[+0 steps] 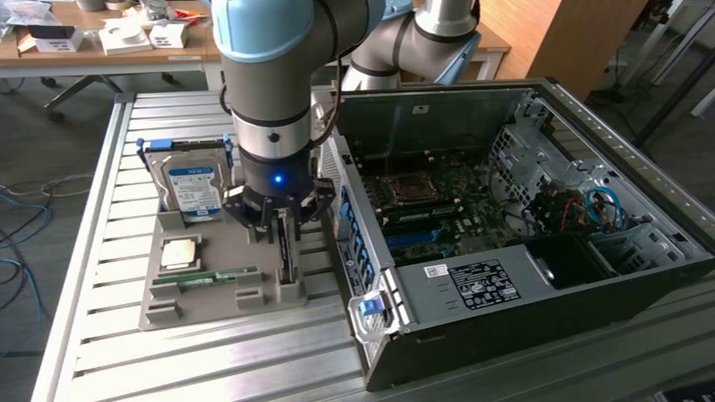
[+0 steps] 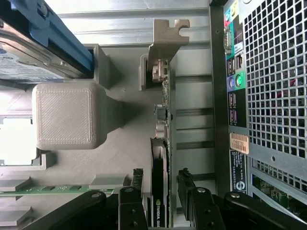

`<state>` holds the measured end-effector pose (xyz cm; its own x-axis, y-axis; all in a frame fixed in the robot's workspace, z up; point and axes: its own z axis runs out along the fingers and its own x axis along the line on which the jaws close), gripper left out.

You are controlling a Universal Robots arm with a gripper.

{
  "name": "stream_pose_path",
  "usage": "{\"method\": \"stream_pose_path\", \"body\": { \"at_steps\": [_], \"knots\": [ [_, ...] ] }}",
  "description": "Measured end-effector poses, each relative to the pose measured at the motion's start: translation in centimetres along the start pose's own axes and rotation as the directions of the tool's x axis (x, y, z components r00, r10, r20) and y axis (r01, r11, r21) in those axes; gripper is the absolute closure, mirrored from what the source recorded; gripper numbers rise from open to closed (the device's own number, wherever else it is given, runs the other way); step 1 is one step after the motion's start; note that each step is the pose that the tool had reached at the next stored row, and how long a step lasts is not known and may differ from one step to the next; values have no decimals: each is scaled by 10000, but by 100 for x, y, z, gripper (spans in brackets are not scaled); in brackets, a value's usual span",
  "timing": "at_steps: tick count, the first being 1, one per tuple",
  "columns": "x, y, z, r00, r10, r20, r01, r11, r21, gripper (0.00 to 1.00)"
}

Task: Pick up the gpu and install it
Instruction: 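Pick up the gpu and move the gpu toward the slot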

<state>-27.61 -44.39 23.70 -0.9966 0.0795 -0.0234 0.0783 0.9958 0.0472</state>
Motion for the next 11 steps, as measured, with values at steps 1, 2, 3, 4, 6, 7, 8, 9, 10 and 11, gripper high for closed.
{"method": "stream_pose_path", "body": {
  "at_steps": [1, 2, 3, 4, 6, 7, 8, 9, 10, 11],
  "knots": [
    [1, 2, 11, 10000, 1, -1, -1, 10000, 2, 57],
    [2, 5, 20, 10000, 2, -2, -2, 10000, 3, 57],
    [3, 12, 22, 10000, 4, -3, -4, 10000, 3, 57],
    [3, 21, 24, 10000, 4, -3, -4, 10000, 3, 57],
    [3, 26, 29, 10000, 3, -1, -3, 10000, 1, 57],
    [3, 27, 36, 10000, 1, -1, -1, 10000, 0, 57],
    [3, 29, 45, 10000, 2, 0, -2, 10000, 0, 57],
    [4, 31, 50, 10000, 3, -1, -3, 10000, 2, 57],
    [5, 33, 54, 10000, 4, -2, -4, 10000, 3, 57],
    [5, 34, 57, 10000, 4, -2, -4, 10000, 3, 57]
  ]
}}
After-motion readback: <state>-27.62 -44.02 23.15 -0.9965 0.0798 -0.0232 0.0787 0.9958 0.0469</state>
